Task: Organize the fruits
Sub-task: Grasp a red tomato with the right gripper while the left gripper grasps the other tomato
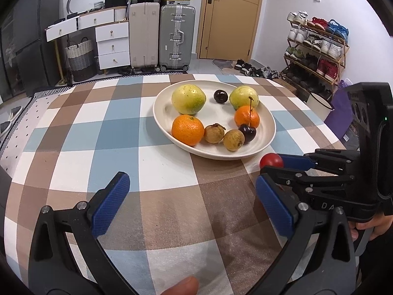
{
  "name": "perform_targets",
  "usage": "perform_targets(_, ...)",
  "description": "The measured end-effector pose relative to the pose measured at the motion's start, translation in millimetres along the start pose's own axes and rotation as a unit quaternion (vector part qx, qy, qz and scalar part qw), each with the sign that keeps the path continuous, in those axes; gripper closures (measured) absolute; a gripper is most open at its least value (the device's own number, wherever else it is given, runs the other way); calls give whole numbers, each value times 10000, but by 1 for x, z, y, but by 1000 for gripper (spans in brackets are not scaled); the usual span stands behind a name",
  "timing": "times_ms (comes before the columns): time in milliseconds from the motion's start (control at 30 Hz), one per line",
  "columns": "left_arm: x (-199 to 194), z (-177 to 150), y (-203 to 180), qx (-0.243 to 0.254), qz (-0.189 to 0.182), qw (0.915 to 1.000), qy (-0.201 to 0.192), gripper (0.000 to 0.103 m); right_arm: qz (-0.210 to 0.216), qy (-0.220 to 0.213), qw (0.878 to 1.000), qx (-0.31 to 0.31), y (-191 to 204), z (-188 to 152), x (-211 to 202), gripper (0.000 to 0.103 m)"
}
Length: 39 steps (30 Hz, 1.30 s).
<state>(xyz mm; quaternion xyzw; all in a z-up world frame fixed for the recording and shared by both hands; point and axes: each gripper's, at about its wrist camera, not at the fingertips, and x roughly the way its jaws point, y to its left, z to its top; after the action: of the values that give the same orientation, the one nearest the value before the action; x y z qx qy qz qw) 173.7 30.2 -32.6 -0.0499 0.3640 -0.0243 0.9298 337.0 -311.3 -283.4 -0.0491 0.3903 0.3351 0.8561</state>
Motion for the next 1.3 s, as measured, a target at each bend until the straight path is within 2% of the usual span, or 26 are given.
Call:
perform_targets(367,4,-7,-20,378,-295,9987,165,1,-34,-365,9991,193,-15,1,-23,70)
perform_targets(633,15,-16,-46,717,-587,9941,569,3,-257,-330,9990,157,-22,-3,-28,70)
perform_targets(800,21,-21,-64,946,-758,9900,715,14,-300,-321,9988,219,-26,-4,-29,70)
perform_targets(867,25,-22,-71,1039,-804,9877,850,27,-310,-323,9988,217,-25,-4,-29,70)
perform_targets(933,29,-24,-77,1131,-822,9856,954,33,-317,-327,9987,227,-26,-4,-29,70)
perform_targets(1000,31,-24,-80,1188,-798,9852,947,34,-321,-335,9986,240,-27,-4,-30,70)
perform_targets(1100,32,-23,-80,1151,-853,9853,935,42,-326,-341,9986,251,-27,-3,-30,70)
perform_targets(1300,31,-20,-74,1005,-1080,9851,889,76,-331,-328,9986,254,-28,-3,-30,70)
